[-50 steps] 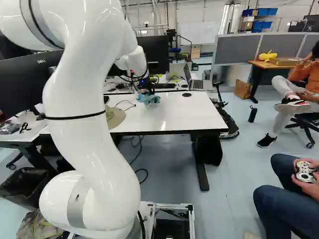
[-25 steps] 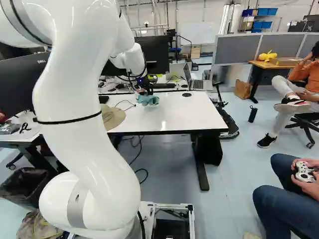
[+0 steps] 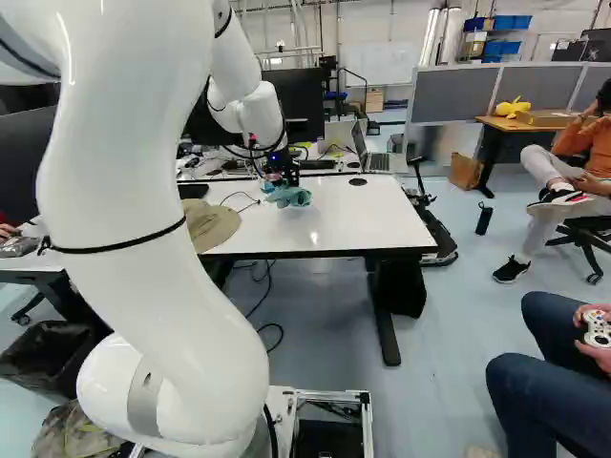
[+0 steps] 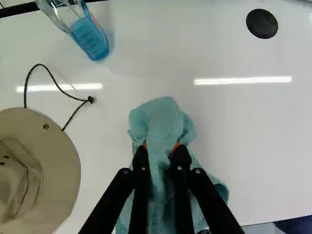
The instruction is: Clean the table with the green towel
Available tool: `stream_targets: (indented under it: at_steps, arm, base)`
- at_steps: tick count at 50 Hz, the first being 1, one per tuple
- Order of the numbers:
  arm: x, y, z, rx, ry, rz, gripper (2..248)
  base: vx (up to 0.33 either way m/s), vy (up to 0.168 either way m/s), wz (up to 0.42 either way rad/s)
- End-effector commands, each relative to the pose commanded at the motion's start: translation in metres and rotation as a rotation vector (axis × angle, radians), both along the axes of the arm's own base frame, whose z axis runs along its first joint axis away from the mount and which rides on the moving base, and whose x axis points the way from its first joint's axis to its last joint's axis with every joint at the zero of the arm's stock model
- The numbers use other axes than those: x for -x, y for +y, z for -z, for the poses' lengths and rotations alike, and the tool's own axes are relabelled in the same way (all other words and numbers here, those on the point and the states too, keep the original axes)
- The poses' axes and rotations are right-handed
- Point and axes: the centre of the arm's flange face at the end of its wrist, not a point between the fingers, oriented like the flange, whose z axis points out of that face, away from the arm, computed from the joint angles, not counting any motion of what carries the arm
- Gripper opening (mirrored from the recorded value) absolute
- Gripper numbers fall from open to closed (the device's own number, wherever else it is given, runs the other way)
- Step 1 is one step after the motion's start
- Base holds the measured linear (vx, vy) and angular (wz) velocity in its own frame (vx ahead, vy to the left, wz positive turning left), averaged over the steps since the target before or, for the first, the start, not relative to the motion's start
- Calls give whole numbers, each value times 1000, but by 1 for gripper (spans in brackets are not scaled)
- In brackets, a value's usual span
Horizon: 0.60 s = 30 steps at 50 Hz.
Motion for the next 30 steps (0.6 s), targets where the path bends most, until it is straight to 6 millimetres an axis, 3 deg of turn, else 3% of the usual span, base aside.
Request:
stream_targets:
  at_steps: [30]
  arm:
    - [22, -53, -3, 5, -61, 102, 52]
  base:
    - [0, 0, 0]
